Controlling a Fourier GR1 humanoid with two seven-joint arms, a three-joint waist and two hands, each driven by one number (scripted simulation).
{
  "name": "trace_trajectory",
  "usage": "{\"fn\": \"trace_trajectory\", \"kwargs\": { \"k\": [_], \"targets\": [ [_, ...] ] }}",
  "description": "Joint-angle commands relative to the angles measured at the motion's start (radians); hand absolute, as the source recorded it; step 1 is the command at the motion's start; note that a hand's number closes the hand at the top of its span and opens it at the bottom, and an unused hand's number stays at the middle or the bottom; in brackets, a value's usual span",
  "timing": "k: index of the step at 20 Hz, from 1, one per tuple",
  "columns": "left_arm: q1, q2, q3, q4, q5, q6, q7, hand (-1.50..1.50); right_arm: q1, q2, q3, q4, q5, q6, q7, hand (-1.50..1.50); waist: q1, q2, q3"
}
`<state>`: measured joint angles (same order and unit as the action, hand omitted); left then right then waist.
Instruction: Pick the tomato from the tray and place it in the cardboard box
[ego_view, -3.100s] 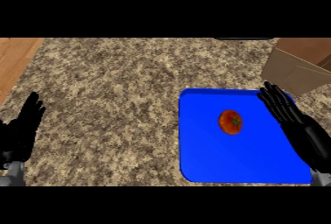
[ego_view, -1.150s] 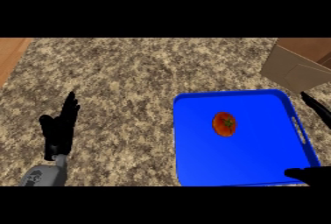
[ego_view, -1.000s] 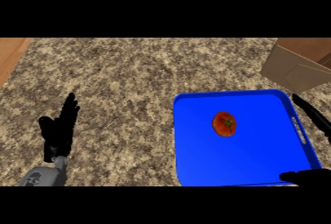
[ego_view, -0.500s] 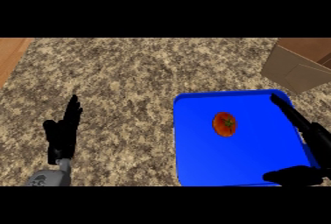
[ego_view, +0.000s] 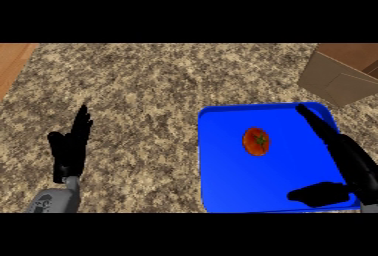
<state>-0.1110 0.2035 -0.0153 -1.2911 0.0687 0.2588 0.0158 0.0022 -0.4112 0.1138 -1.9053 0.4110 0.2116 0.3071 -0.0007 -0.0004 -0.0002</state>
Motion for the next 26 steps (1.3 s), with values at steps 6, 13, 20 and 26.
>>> {"fn": "trace_trajectory", "kwargs": {
  "k": [6,13,20,26],
  "targets": [
    [0.039,-0.024,0.013,-0.073,-0.046,-0.027,0.041,0.00,0.004,0.117,0.003,-0.002,0.093,0.045,0.054,-1.50,0.000,0.000,0.000],
    [0.023,-0.058,0.031,-0.047,-0.070,-0.015,0.037,0.00,-0.023,0.156,0.018,0.085,0.201,0.038,0.029,-1.50,0.000,0.000,0.000],
    [0.018,-0.038,0.090,0.010,-0.048,-0.069,-0.026,0.00,-0.173,0.133,-0.079,0.241,0.171,0.123,-0.013,-1.50,0.003,0.001,0.000],
    [-0.011,-0.079,0.055,0.002,-0.095,-0.050,0.024,0.00,-0.169,0.185,-0.069,0.267,0.237,0.090,-0.025,-1.50,0.002,0.000,0.000]
  ]
}}
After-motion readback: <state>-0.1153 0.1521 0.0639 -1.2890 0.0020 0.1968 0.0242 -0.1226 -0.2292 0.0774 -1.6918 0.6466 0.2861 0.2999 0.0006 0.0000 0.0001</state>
